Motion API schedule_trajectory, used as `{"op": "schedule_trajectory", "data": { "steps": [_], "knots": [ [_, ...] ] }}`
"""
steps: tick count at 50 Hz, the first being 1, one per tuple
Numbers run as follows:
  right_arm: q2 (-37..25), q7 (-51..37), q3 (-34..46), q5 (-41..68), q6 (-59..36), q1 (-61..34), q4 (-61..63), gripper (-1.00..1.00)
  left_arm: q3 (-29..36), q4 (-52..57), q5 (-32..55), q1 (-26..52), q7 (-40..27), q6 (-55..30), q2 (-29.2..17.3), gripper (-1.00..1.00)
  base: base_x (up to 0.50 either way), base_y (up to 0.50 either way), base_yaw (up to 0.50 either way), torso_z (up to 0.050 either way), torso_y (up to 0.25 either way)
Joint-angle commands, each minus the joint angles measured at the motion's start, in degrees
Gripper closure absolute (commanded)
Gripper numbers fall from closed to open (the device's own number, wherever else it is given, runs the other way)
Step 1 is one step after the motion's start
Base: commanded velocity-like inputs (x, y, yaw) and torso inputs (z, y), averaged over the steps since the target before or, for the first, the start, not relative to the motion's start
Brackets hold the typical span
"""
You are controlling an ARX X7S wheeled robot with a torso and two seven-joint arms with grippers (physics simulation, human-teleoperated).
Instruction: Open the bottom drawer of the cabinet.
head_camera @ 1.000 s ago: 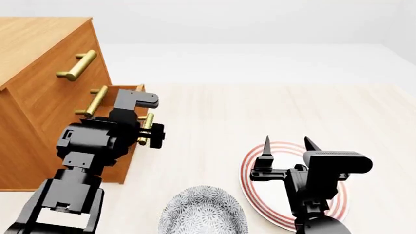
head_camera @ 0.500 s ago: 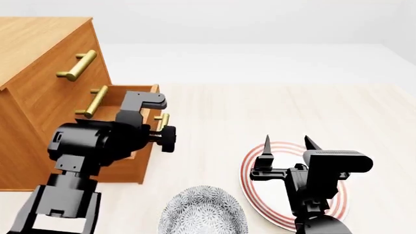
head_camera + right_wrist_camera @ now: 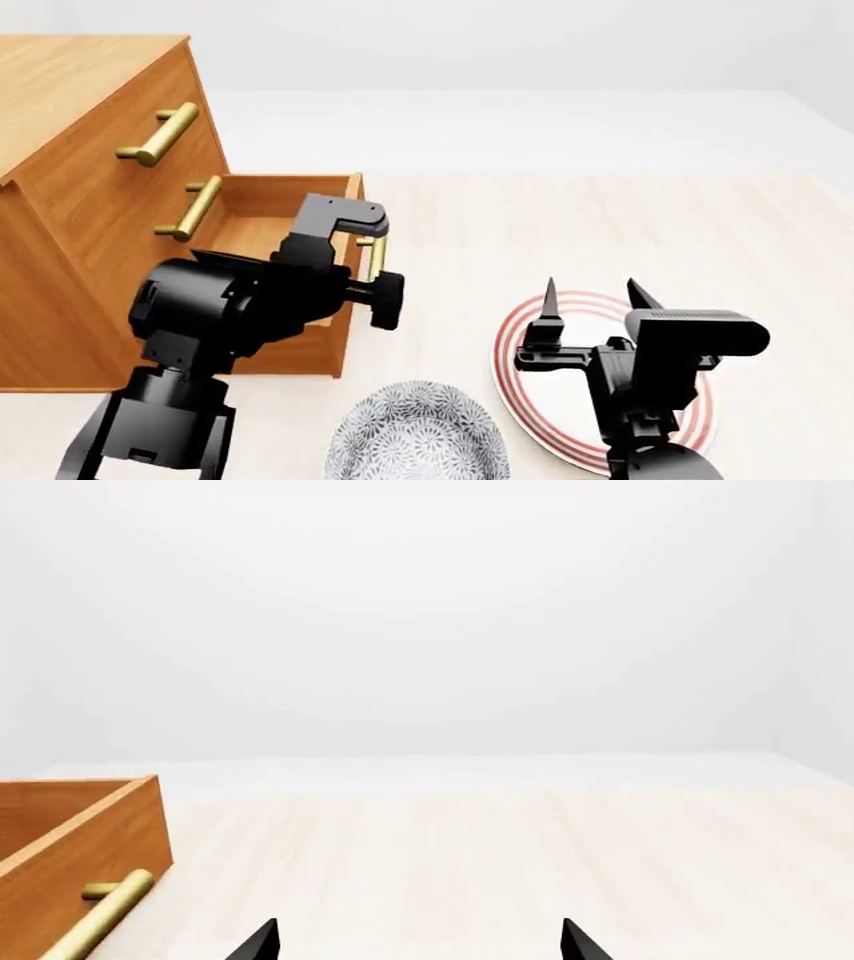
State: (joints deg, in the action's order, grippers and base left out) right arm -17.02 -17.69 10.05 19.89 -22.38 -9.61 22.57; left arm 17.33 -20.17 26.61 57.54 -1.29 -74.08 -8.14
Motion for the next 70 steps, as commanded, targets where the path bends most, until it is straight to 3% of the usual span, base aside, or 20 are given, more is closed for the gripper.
{"op": "schedule_trajectory", "data": {
  "steps": [1,13,17,27,32,37,42,50,70],
  "knots": [
    [-0.21,-0.15,0.1,0.24,0.24,0.08,-0.12,-1.0,0.72,2.3,6.09,-0.53,2.3,-0.24,1.54,-1.0,0.0,0.0,0.0,0.0,0.0],
    [-0.64,-0.57,0.27,0.55,-0.53,-0.34,0.87,-1.0,-1.87,10.62,8.33,-1.96,0.41,-0.68,0.54,-1.0,0.0,0.0,0.0,0.001,0.002],
    [-0.95,-0.91,0.2,0.79,-1.33,-0.56,1.93,-1.0,-4.35,19.67,6.38,-3.94,-3.94,5.05,-0.17,-1.0,0.0,0.0,0.0,0.0,0.003],
    [-2.79,-2.38,1.24,-0.58,-4.29,-3.21,8.71,-1.0,-14.72,48.46,12.51,-8.49,-13.78,-3.07,-0.15,-1.0,0.0,0.0,0.0,0.0,0.0],
    [-3.87,-2.93,2.33,-0.38,-8.97,-7.32,14.1,-1.0,-11.58,60.15,10.08,-15.05,-16.16,2.13,-2.38,-1.0,0.0,0.0,0.0,0.0,0.0],
    [-4.83,-3.98,3.4,-0.67,-14.8,-13.91,19.61,-1.0,-11.66,62.92,9.47,-17.68,-17.3,3.97,-2.59,-1.0,0.0,0.0,0.0,0.0,0.0],
    [-5.05,-4.29,4.12,-0.62,-18.71,-19.66,22.01,-1.0,-7.17,65.59,3.8,-19.74,-18.79,10.98,-4.95,-1.0,0.0,0.0,0.0,0.0,0.0],
    [-5.42,-4.81,5.42,-1.66,-19.78,-22.44,23.89,-1.0,-3.31,68.26,-1.35,-21.91,-19.0,19.52,-7.28,-1.0,0.0,0.0,0.0,0.0,0.0],
    [-6.8,-4.95,6.0,-1.67,-20.87,-26.03,30.91,-1.0,-3.96,73.36,0.23,-17.9,-21.3,16.28,-6.94,-1.0,0.0,0.0,0.0,0.0,0.0]
  ]
}}
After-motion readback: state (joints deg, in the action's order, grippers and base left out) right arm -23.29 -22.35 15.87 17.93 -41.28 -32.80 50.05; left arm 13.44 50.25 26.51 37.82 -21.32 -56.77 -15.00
